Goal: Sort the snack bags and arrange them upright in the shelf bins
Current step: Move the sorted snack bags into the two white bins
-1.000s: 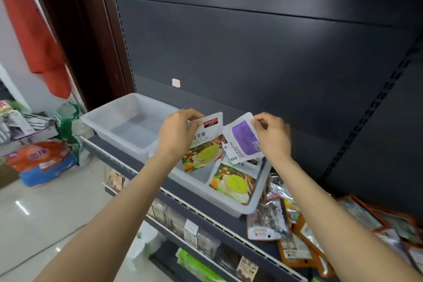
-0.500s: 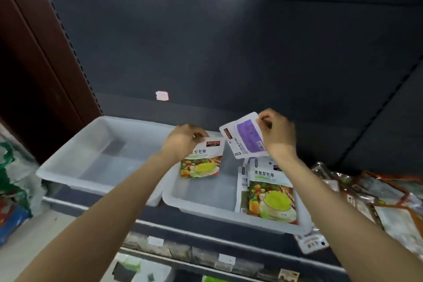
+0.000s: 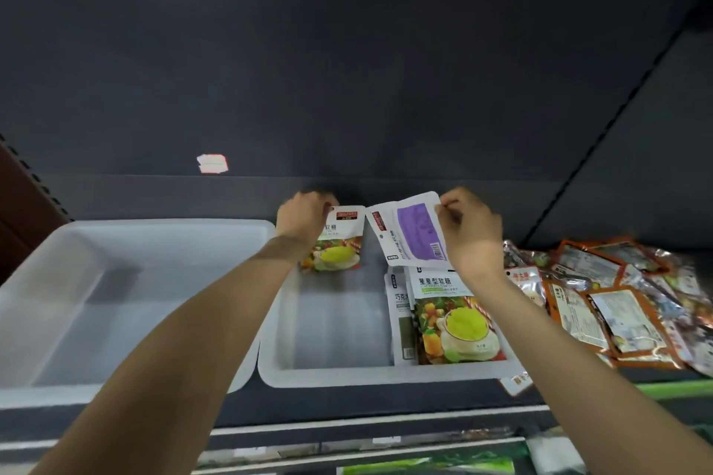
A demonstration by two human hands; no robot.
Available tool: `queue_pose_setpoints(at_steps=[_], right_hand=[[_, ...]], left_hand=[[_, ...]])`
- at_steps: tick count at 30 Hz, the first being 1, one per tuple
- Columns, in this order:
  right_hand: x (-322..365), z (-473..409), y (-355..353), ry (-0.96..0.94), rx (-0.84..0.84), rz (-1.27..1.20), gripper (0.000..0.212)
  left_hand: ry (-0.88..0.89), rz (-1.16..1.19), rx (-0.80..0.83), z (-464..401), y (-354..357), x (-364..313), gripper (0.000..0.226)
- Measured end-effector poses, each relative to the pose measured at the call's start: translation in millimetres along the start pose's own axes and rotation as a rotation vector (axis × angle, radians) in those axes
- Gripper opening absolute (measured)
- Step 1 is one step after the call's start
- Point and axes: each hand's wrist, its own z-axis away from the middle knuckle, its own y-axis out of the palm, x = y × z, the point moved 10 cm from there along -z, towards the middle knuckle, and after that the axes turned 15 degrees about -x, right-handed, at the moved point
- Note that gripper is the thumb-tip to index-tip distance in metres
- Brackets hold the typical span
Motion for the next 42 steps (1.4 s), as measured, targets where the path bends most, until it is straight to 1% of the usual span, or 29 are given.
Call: queue_pose_setpoints(at_steps=[2,4,8,11,14,15,16,17,18,19,20,21,22,23,24,25,27,29,30,31,33,35,36,38,40,41,42], right_hand=[[2,0,3,0.006,0.009,0.011,0.011],[2,1,8,0.015,0.021,0.014,0.009],[-2,5,14,0.022,0.024,0.024,0.009],[-2,7,16,0.009,0.021,0.033,0.009],[1,7,19,-0.002,0.015,0.038,0.01],[2,7,20,-0.005,0.013,0.037,0.01],[3,7,22,-0.006,0.014,0.037,0.01],[3,9,25,-0.005,0.016,0.033,0.009],[3,12,28,-0.007,0.019,0.022,0.009],[5,15,30,-0.02,0.017,-0.002,0.009],[10,21,33,-0.052,0.018,-0.036,0.009],[16,27,36,-0.104,0.03,-0.076,0.008],[24,36,42,-0.166,0.061,-0.107,0.007],[31,44,50,-0.226,0.103,-0.139,0.007],[36,53,59,-0.259,0.153,-0.169,0.007],[37,60,69,-0.259,0.212,-0.201,0.007],[33,72,89,-0.184,0.358,-0.266,0.005],[28,84,107,-0.073,0.548,-0.341,0.023],[26,89,112,-0.044,0.609,-0.349,0.034],[21,88,115,-0.044,0.613,-0.314,0.044],[8,77,121,-0.063,0.546,-0.17,0.065],[-4,66,129,-0.054,0.529,-0.014,0.081],[-6,61,136,-0.043,0.544,0.019,0.085],[-2,55,149,-0.022,0.579,-0.027,0.083],[9,51,160,0.026,0.59,-0.154,0.075],[12,48,163,0.064,0.571,-0.215,0.067],[13,42,166,0.085,0.53,-0.246,0.055]], left_hand=[[0.04,-0.014,-0.073,-5,-3,1,0.028],[0.101,-0.05,-0.066,-1,4,2,0.032],[0.144,-0.078,-0.01,11,21,10,0.057],[0.223,-0.218,-0.044,12,19,10,0.072],[0.3,-0.339,-0.127,15,12,5,0.072],[0.283,-0.286,-0.119,16,13,7,0.066],[0.227,-0.149,-0.073,17,18,11,0.056],[0.124,0.039,-0.003,19,24,17,0.043],[-0.022,0.236,0.07,23,29,24,0.029],[-0.209,0.448,0.144,29,34,29,0.019],[-0.428,0.677,0.249,39,40,29,0.018],[-0.629,0.871,0.374,51,49,24,0.024],[-0.76,1.007,0.484,61,53,15,0.032],[-0.831,1.087,0.556,65,54,8,0.039],[-0.865,1.136,0.596,68,54,4,0.043],[-0.86,1.163,0.607,69,54,2,0.043],[-0.794,1.155,0.576,69,51,7,0.043],[-0.718,1.089,0.546,72,49,16,0.053],[-0.69,1.061,0.525,73,45,20,0.059],[-0.662,1.041,0.501,74,40,24,0.064],[-0.585,1.015,0.454,73,29,28,0.071],[-0.444,0.996,0.423,71,16,24,0.076],[-0.372,0.986,0.416,71,10,20,0.078],[-0.265,0.957,0.378,72,-3,17,0.075],[-0.223,0.902,0.299,71,-15,20,0.068],[-0.228,0.874,0.262,70,-17,24,0.063],[-0.242,0.858,0.244,69,-16,29,0.059]])
